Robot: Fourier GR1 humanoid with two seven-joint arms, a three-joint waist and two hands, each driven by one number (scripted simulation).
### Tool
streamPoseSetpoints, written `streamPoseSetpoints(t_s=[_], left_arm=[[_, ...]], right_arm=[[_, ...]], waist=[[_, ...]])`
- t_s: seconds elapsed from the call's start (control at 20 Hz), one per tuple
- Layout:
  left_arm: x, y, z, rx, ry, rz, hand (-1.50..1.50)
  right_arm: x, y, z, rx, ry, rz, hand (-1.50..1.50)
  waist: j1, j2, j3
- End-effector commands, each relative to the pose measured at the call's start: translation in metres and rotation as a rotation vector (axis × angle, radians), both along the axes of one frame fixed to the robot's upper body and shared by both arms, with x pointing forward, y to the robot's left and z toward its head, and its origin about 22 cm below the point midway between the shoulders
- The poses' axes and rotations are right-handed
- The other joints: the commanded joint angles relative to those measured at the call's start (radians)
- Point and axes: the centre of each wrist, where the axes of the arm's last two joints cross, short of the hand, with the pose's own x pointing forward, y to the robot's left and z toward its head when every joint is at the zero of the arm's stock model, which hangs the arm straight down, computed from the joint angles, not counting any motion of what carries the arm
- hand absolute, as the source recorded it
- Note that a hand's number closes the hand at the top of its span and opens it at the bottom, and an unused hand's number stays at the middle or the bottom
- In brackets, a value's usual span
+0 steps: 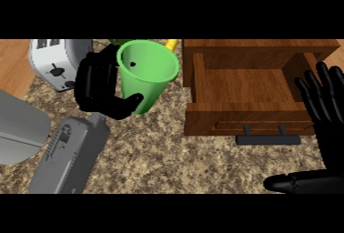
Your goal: Pick up the cup, place it into the drawer and close the drawer
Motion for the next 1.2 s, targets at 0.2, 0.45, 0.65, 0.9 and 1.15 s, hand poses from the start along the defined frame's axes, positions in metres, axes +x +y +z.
streamPoseSetpoints(t_s=[0.2, 0.45, 0.65, 0.9, 1.15], left_arm=[[0.022, -0.044, 0.039, 0.08, -0.014, 0.008, 1.5], [0.051, -0.071, 0.067, 0.116, -0.006, 0.005, 1.5], [0.052, -0.085, 0.069, 0.14, 0.026, 0.011, 1.5], [0.062, -0.109, 0.07, 0.188, 0.052, 0.028, 1.5], [0.068, -0.133, 0.078, 0.184, 0.083, 0.033, 1.5]], right_arm=[[0.008, -0.01, 0.012, 0.01, -0.011, -0.002, -1.5], [-0.004, 0.01, 0.004, 0.008, -0.009, -0.001, -1.5], [0.002, 0.008, -0.008, -0.005, 0.006, 0.015, -1.5], [0.0, -0.003, -0.003, -0.007, 0.007, -0.001, -1.5], [0.002, -0.007, -0.008, -0.021, -0.006, 0.026, -1.5]], waist=[[-0.004, 0.002, 0.0], [-0.012, 0.004, 0.0], [-0.006, 0.002, 0.0], [-0.014, 0.003, 0.0], [-0.026, 0.005, 0.0]])
